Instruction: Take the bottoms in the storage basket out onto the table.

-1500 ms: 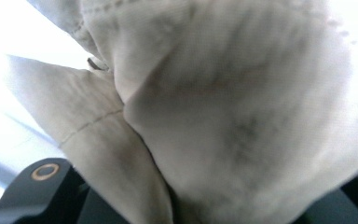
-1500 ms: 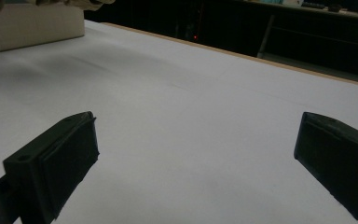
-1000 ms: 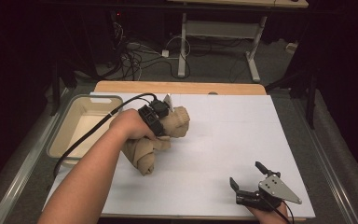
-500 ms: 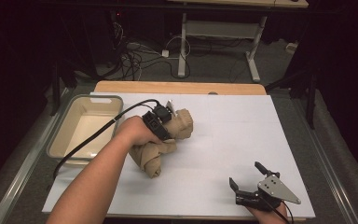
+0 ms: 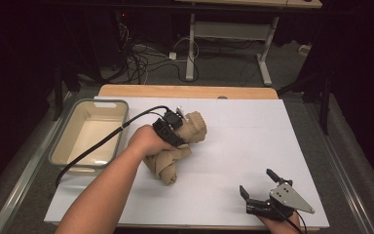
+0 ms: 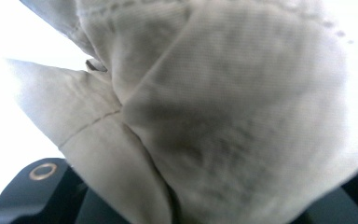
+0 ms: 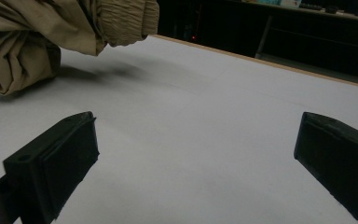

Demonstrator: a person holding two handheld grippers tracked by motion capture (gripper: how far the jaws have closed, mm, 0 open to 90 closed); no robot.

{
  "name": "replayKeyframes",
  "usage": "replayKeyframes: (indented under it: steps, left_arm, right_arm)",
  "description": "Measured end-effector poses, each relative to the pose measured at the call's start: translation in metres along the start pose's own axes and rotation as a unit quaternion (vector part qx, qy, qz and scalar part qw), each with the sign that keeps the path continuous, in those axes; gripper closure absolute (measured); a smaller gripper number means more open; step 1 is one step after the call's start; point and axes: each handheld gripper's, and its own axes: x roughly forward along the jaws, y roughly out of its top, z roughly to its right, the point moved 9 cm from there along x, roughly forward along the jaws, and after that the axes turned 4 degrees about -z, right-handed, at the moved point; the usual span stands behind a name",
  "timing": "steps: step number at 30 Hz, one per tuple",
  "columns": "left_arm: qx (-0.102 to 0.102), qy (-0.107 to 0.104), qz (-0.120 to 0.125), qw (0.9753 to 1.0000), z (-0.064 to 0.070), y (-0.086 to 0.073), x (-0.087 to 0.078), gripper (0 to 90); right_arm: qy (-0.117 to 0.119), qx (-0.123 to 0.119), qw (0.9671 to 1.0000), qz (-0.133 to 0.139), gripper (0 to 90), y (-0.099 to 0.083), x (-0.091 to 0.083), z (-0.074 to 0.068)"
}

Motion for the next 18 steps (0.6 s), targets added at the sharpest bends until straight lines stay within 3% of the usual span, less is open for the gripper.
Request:
replayKeyframes:
  steps: [11, 18]
  left_arm:
    - [-0.010, 0.000, 0.043, 0.9990, 0.002, 0.011, 0.009, 63.9]
    - [-0.034, 0.017, 0.087, 0.9955, -0.004, 0.022, 0.011, 62.9]
  right_arm:
    - [0.000, 0.001, 1.0000, 0.002, 0.5, 0.001, -0.001, 0.000]
    - [0.001, 0.000, 1.0000, 0.002, 0.5, 0.001, 0.000, -0.001]
